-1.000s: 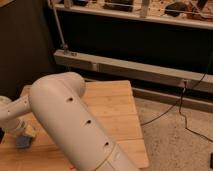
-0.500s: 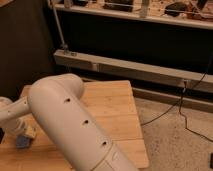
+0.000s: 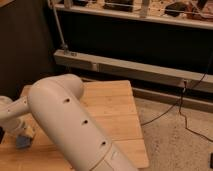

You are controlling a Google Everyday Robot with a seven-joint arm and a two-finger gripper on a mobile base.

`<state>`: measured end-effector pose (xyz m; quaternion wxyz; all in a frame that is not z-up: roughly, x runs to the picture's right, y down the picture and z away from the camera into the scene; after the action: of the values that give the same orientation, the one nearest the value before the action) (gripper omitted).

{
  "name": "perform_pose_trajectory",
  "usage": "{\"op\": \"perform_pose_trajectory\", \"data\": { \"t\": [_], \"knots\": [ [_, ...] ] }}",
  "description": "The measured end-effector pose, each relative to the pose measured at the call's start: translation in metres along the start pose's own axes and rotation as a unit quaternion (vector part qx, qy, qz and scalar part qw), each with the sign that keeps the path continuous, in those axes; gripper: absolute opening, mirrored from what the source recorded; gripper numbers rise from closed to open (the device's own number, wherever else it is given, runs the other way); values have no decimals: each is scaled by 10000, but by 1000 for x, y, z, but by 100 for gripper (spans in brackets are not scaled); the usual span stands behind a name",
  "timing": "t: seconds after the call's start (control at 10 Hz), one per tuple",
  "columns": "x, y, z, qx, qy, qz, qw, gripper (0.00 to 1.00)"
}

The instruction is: Place the white sponge in the ceramic cup

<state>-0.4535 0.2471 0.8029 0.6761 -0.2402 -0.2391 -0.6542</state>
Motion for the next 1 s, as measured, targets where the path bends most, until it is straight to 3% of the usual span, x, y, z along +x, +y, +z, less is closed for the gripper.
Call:
{"op": "perform_pose_trajectory", "data": {
  "t": [0.3,1.0],
  "knots": [
    [14,7,-9,-14,126,142,9998,31],
    [36,29,-53,183,471,503,9975,31]
  ]
}}
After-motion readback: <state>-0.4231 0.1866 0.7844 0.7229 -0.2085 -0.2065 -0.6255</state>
